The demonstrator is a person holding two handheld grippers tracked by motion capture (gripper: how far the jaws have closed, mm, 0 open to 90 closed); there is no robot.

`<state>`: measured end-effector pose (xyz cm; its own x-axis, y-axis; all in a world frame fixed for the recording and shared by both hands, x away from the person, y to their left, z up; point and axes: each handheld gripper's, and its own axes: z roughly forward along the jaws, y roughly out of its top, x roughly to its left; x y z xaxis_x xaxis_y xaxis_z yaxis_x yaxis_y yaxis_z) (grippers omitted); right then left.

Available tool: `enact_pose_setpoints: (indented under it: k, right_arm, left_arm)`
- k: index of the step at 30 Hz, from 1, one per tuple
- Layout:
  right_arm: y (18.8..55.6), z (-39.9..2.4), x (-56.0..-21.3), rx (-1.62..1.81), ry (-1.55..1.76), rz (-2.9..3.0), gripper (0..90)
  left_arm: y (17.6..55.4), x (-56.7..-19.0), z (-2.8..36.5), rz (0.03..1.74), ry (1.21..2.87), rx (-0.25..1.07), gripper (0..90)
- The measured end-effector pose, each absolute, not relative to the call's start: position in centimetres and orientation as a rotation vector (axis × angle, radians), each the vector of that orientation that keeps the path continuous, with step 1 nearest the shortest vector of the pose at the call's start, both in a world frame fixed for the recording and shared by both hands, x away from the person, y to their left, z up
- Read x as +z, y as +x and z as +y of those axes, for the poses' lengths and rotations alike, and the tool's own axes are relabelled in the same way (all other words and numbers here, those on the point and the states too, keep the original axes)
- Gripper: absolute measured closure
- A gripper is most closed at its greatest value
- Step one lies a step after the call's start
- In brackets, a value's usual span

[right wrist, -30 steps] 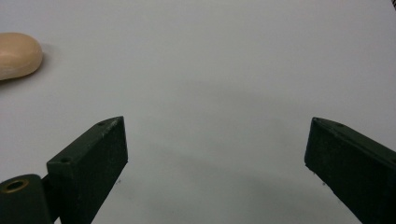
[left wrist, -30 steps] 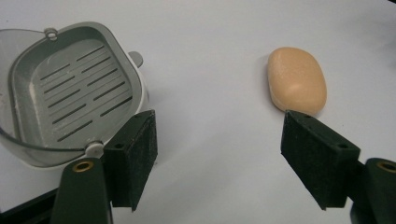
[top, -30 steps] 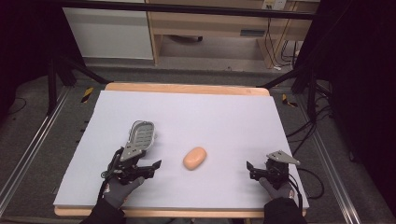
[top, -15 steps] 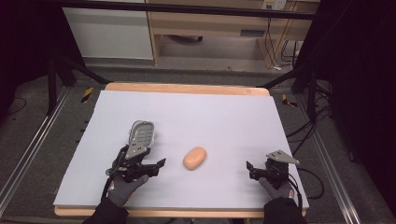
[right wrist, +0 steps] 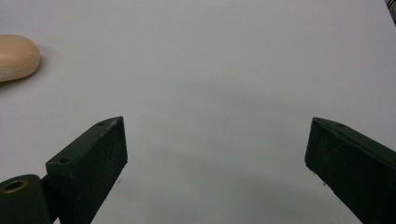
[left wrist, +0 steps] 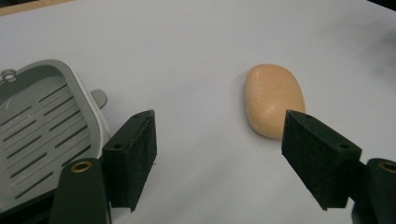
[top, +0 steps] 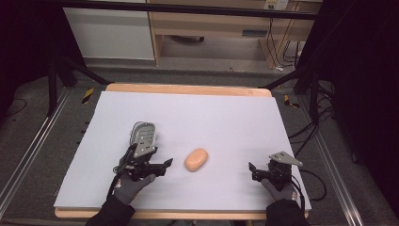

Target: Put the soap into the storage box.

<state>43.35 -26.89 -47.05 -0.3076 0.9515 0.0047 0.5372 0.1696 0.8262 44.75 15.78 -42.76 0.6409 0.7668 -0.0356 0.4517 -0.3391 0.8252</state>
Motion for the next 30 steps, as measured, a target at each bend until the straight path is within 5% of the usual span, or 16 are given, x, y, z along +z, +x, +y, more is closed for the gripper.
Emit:
enact_pose_setpoints:
  k: [30]
  right_arm:
    - [43.4, -27.0, -47.0, 1.022, 1.412, 1.921, 5.9]
  left_arm:
    - [46.5, -42.1, 10.0, 0.874, 2.064, 0.411, 26.0]
